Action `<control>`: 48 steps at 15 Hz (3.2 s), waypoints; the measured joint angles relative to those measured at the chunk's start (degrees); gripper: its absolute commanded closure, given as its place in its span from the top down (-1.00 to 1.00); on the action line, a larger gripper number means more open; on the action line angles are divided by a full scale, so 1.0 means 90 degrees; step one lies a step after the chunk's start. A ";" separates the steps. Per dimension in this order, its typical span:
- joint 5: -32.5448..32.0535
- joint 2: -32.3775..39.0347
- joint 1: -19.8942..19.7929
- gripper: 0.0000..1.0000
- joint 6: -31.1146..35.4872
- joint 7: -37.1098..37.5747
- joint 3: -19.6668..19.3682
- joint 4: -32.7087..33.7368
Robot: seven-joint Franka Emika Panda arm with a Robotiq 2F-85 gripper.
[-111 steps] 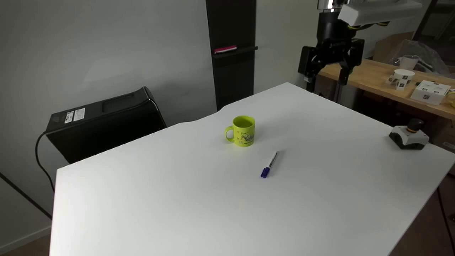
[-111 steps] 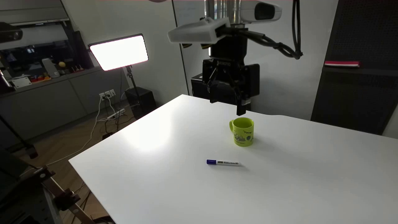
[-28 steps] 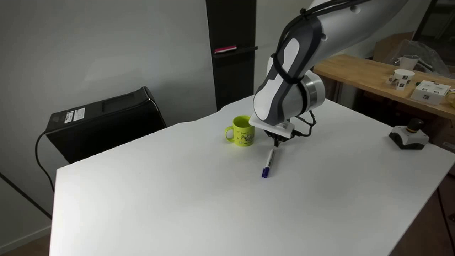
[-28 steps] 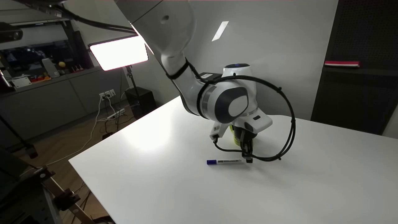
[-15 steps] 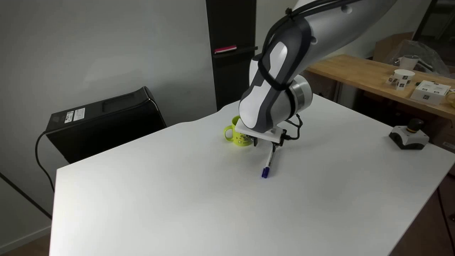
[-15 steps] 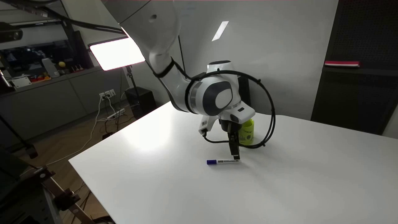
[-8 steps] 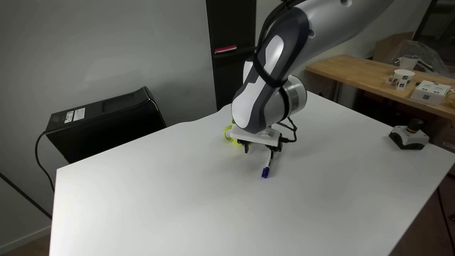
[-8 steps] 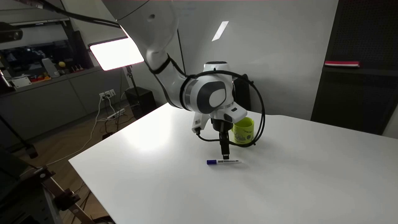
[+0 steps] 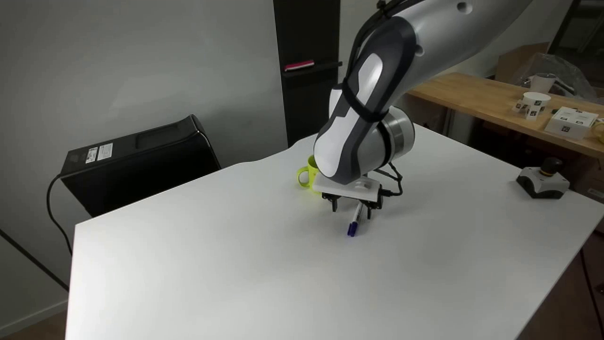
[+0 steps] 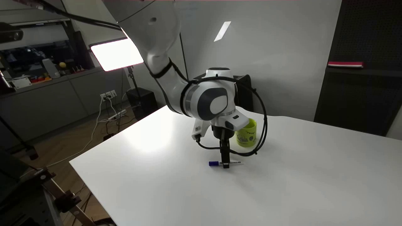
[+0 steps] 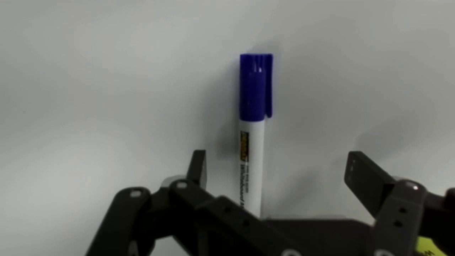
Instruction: Put the marker in the cup
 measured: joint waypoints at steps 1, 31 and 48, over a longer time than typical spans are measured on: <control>0.0000 0.0000 0.0000 0.46 0.0024 0.0000 0.0000 -0.0053; -0.0009 -0.1312 -0.0458 -0.91 0.0015 0.0000 -0.0280 -0.0165; -0.1529 -0.1070 0.1631 -0.91 0.0797 0.1577 -0.2373 -0.0179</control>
